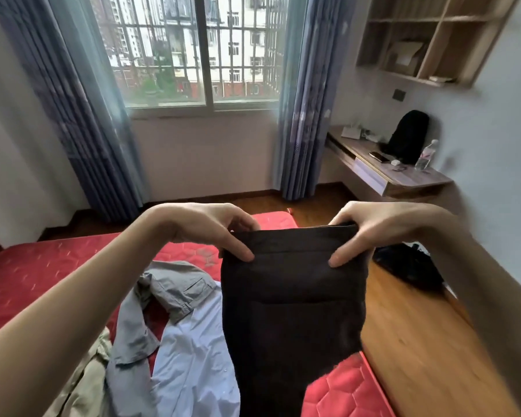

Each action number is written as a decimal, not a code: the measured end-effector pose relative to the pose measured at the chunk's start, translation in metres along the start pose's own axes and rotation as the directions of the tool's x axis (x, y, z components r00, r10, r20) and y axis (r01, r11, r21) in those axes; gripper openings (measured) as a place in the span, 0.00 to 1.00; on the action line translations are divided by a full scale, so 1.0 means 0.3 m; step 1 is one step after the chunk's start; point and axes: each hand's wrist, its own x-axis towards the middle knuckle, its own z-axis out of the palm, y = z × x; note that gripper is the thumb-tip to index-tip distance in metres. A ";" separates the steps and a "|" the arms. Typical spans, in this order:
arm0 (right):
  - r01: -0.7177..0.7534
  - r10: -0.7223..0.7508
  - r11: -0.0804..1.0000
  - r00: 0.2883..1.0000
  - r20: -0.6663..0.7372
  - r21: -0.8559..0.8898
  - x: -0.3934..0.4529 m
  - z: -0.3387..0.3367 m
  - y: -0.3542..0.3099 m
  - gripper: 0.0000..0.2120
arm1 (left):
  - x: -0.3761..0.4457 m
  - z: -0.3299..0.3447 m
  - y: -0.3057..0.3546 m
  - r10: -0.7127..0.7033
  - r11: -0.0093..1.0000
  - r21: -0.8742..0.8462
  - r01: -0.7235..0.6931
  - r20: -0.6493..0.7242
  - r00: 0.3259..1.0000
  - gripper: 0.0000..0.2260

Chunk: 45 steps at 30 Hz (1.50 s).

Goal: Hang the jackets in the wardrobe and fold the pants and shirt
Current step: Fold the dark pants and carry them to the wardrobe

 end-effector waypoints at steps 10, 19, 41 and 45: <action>-0.110 0.039 0.968 0.954 -0.298 -0.225 0.396 -0.093 0.046 0.11 | 0.265 -0.161 -0.191 -0.199 0.968 0.090 0.232 -0.282 0.939 0.07; -0.267 -0.456 0.764 0.422 -0.784 -0.588 0.614 -0.424 -0.105 0.10 | 0.440 -0.509 -0.161 0.294 0.912 0.371 0.174 -0.888 0.353 0.06; -0.228 -0.441 0.671 0.643 -0.627 -0.706 0.533 0.409 0.601 0.16 | 0.529 0.391 -0.645 0.304 0.823 0.561 0.095 -0.574 0.760 0.03; -0.222 -0.240 0.708 0.817 -0.525 -0.670 0.542 0.721 0.796 0.20 | 0.554 0.767 -0.839 0.112 0.866 0.477 0.149 -0.476 0.872 0.09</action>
